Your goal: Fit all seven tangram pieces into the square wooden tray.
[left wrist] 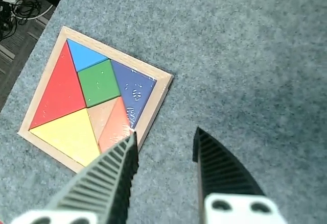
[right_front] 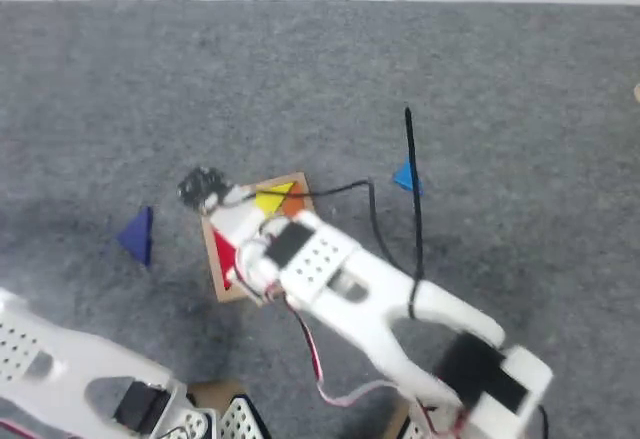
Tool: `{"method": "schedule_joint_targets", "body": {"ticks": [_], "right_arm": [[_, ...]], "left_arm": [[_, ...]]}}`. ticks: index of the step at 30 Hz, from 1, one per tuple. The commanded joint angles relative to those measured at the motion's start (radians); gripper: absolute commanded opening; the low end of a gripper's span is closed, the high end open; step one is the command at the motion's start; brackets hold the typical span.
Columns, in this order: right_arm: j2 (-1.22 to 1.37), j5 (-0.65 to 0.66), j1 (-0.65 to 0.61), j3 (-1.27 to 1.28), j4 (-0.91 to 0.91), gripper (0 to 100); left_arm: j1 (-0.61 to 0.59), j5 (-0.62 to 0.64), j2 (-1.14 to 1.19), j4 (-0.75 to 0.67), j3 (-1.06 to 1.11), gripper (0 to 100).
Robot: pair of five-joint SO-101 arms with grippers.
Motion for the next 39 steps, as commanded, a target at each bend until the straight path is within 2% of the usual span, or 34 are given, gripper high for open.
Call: {"method": "schedule_joint_targets", "body": {"ticks": [1, 7, 20, 26, 32, 39], "right_arm": [[-0.097, 0.032, -0.036, 0.037, -0.012, 21.2], [-0.016, 0.041, -0.033, 0.018, -0.030, 21.2], [0.214, 0.041, -0.033, -0.186, -0.028, 21.2], [0.257, 0.041, 0.018, -0.227, -0.028, 21.2], [0.202, 0.035, 0.021, -0.218, -0.025, 21.2], [-0.056, 0.032, 0.062, -0.081, 0.012, 21.2]], "left_arm": [[0.012, -0.011, -0.015, 0.006, -0.044, 17], [0.005, -0.011, -0.017, 0.008, -0.042, 17], [0.005, -0.012, -0.015, 0.003, -0.044, 17], [0.005, -0.012, -0.015, 0.003, -0.044, 17], [0.006, -0.012, -0.015, 0.006, -0.044, 17], [0.005, -0.014, -0.015, 0.000, -0.044, 17]]}}
